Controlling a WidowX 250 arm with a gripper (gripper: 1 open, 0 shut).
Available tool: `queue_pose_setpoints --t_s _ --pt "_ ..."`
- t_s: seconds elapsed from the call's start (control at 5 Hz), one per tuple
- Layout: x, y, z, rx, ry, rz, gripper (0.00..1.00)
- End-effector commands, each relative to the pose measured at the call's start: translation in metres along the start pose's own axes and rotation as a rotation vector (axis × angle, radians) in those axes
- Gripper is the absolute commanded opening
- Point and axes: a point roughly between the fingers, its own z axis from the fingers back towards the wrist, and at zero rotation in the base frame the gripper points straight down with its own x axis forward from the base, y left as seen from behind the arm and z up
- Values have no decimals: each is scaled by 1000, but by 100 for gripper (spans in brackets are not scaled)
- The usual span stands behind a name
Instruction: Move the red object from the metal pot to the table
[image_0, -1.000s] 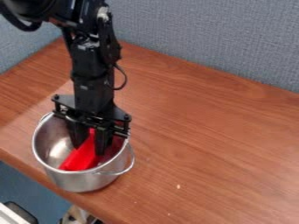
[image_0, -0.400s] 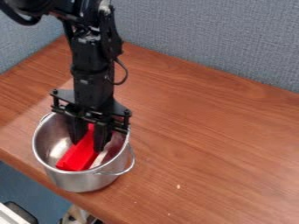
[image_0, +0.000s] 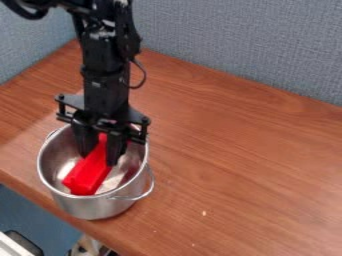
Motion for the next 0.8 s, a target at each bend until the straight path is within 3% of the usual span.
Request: queue_pose_setpoints --t_s 0.0,0.2,0.4,0.6 --pt "8 5 26 14 -78 31 0" --pt "8 2 51 14 -85 45 0" --pt "28 4 74 -33 -92 70 0" --pt "59 -2 88 -64 -112 62 0"
